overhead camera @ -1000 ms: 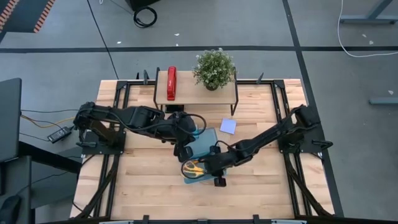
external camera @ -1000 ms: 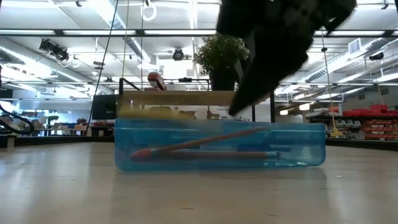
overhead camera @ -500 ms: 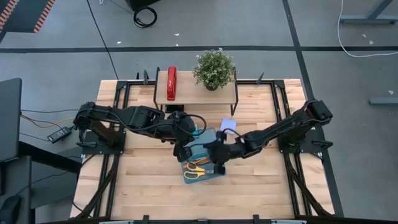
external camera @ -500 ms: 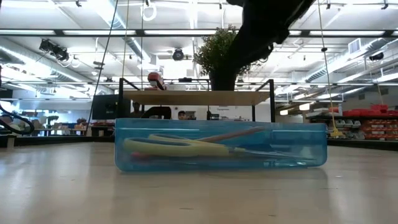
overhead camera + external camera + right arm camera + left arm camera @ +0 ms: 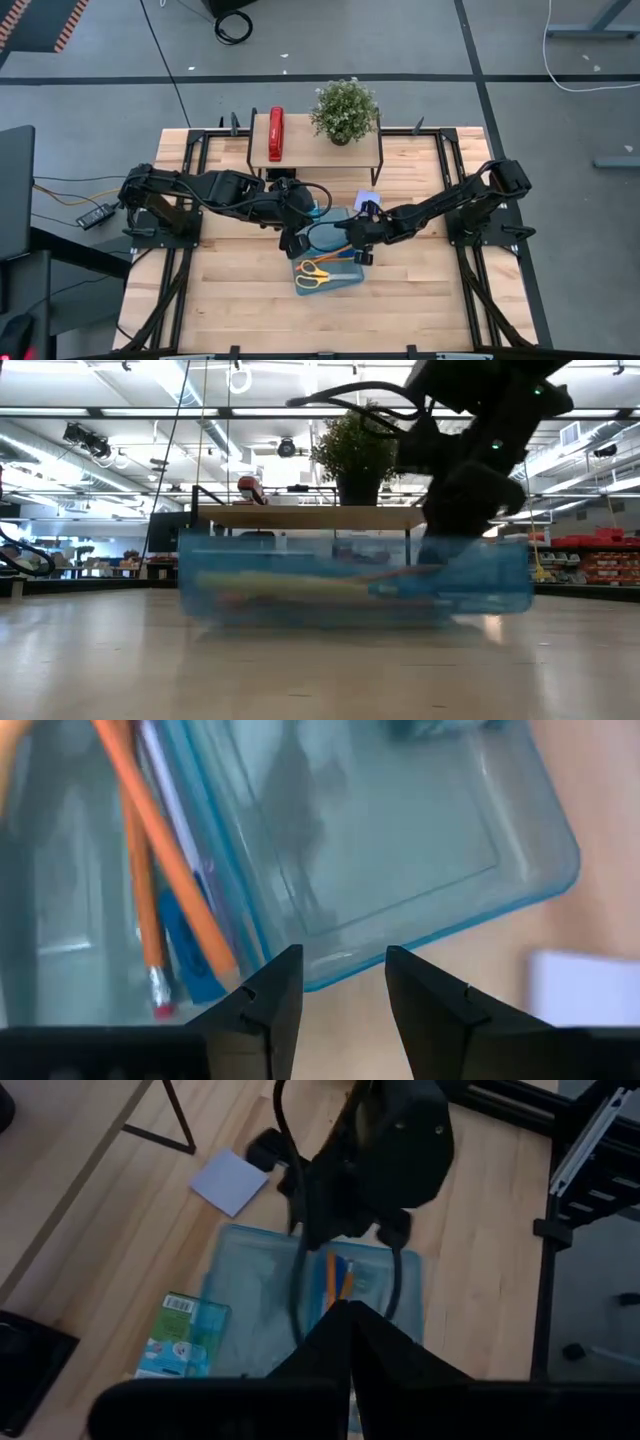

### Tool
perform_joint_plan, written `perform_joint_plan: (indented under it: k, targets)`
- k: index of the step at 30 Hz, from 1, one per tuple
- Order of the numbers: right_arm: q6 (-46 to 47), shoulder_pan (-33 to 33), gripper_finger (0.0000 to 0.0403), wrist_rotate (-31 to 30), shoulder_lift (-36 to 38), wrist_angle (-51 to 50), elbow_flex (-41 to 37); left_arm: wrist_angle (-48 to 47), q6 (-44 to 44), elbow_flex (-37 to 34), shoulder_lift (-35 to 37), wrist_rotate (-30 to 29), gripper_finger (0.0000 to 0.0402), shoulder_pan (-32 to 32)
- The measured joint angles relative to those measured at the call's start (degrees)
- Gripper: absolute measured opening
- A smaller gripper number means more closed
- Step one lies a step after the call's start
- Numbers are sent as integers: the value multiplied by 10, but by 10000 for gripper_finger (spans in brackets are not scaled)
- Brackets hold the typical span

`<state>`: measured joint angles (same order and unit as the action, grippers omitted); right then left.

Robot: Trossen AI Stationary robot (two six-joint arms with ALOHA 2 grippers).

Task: Pack school essentials
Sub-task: Adjust the pencil in the blue supply box

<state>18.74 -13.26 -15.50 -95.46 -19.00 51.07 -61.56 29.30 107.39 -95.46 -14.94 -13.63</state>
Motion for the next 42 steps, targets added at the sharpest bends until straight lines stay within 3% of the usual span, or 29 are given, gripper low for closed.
perform_joint_plan:
  k: [5, 15, 20, 26, 35, 42]
  targets:
    - [15, -23, 152, 80, -1, -9, -4, 0, 0, 0, 0, -13, 17, 2]
    - [22, -61, 149, 48, 2, -9, 28, 1, 18, 0, -2, -24, 12, 7]
    - [21, -60, 143, 44, 11, -38, 46, -1, 44, 0, -16, -16, 16, -20]
    - [23, -68, 140, 58, 30, -59, 54, -14, 43, 0, -84, -23, 38, -51]
    - [28, -110, 140, 63, 31, -85, 45, -18, 16, -1, -230, -26, 57, -47]
    - [36, -136, 140, 33, 31, -89, 45, -10, -18, 0, -272, -24, 52, -40]
